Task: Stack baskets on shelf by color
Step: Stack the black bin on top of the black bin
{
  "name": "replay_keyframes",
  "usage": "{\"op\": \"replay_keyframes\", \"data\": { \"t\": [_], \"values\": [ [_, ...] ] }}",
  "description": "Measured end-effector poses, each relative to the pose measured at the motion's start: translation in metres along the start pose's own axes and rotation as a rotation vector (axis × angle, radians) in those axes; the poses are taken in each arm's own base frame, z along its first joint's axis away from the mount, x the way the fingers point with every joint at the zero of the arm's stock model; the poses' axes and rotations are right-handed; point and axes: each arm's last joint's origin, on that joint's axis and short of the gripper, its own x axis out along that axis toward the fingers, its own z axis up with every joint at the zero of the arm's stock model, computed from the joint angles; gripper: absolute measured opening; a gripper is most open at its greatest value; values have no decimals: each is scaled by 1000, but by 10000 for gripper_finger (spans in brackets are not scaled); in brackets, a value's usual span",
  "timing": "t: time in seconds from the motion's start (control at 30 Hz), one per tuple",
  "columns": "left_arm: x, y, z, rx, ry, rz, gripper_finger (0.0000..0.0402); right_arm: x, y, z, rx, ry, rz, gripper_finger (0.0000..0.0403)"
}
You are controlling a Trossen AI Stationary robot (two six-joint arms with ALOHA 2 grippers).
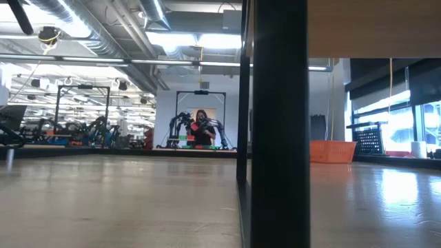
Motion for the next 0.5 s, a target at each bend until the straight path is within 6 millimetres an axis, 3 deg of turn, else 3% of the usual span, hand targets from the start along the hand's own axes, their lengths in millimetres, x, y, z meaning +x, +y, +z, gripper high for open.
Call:
{"op": "replay_keyframes", "data": {
  "t": [0.5],
  "values": [
    [0, 1, 0, -77, 5, 10, 64, 0, 0, 0, -1, 0, 0, 0]
  ]
}}
